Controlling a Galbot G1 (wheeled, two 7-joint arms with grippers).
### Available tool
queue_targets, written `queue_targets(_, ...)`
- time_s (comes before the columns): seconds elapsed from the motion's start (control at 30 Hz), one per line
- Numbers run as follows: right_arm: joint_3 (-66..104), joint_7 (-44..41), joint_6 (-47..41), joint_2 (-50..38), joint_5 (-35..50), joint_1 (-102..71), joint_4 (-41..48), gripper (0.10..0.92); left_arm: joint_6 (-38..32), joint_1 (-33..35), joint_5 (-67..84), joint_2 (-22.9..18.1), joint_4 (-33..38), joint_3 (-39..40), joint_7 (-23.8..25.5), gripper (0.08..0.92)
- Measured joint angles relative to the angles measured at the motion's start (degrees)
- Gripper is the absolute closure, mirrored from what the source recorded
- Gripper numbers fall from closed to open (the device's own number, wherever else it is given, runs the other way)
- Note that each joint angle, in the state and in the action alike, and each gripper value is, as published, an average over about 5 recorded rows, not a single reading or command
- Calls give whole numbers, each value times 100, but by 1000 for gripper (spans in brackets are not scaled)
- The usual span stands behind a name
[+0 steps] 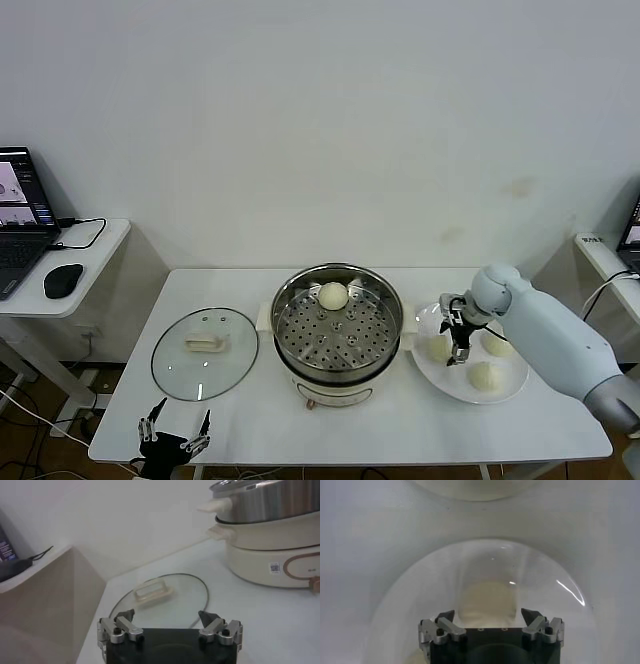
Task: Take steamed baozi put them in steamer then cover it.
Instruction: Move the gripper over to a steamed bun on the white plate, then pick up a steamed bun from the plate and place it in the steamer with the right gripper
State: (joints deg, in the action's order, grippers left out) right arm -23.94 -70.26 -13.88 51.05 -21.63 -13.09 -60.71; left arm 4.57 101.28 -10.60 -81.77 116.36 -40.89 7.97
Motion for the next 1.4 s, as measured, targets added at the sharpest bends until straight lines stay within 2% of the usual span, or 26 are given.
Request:
queue_targets(0.33,0,37,1,0,58,11,13,302,-3,-25,-3,-22,-5,11,-1,177)
queue_targets(0.6,-4,33,-38,-64,80,36,-49,410,-3,-29,-1,-32,-6,12,-8,177)
queue_targets(1.0,-95,-131,-197,-351,390,350,-439,421,3,-4,-9,-36,51,32,-19,177)
queue_targets(1.4,-1187,-465,-501,-736,1515,1972,-1242,414,23,-44,-14,-29,131,70,-7,177)
